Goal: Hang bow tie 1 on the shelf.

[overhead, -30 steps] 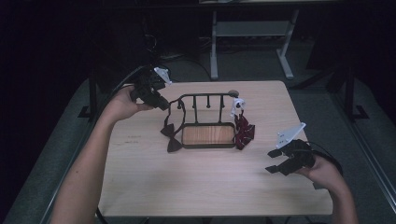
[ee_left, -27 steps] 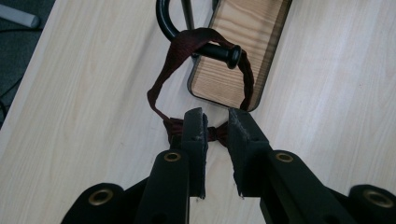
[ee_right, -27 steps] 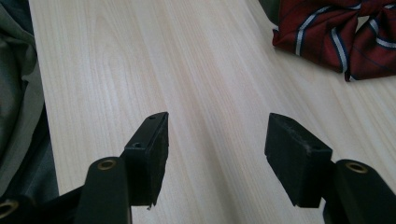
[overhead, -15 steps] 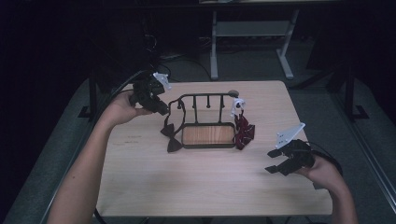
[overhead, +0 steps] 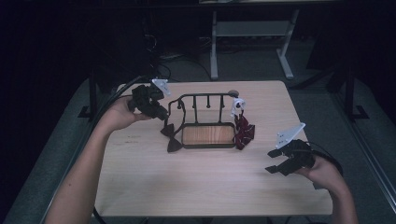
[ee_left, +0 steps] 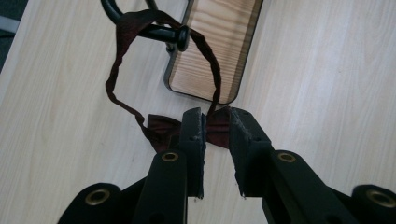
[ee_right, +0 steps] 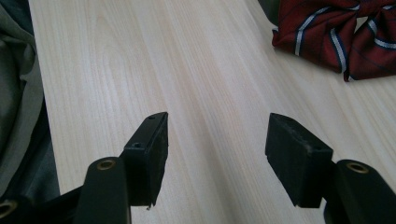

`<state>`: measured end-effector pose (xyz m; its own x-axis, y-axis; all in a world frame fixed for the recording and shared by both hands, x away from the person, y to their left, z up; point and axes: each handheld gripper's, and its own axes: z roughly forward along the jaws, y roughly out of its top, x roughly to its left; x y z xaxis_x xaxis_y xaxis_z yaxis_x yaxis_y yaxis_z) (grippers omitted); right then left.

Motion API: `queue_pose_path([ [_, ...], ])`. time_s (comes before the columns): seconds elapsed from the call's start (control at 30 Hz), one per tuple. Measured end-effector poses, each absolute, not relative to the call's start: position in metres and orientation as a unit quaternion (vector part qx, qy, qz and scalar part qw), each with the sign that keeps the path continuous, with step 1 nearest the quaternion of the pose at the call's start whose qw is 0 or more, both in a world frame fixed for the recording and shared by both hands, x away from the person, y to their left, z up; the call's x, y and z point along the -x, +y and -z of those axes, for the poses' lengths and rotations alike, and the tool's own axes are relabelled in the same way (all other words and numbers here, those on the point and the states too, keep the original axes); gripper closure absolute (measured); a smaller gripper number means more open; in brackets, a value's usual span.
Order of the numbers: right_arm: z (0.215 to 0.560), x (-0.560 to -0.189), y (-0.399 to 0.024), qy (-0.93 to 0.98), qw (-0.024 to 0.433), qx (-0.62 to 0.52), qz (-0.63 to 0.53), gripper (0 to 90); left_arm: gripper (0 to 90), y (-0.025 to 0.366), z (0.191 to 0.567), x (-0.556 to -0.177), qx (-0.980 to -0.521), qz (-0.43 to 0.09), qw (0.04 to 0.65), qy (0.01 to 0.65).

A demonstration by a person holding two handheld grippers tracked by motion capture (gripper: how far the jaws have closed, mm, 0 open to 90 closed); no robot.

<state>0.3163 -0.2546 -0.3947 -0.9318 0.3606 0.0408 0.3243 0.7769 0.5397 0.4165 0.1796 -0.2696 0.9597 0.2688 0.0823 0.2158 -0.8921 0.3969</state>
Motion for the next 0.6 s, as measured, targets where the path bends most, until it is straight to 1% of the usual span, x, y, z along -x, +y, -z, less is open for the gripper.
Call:
queue_pose_path([
  [0.6, 0.395, -0.316, -0.254, 0.942, 0.033, -0.182, -0.280, 38.6, 72.9, 0.179, 0.278, -0.405, -0.972, -0.059, 0.201, 0.110],
])
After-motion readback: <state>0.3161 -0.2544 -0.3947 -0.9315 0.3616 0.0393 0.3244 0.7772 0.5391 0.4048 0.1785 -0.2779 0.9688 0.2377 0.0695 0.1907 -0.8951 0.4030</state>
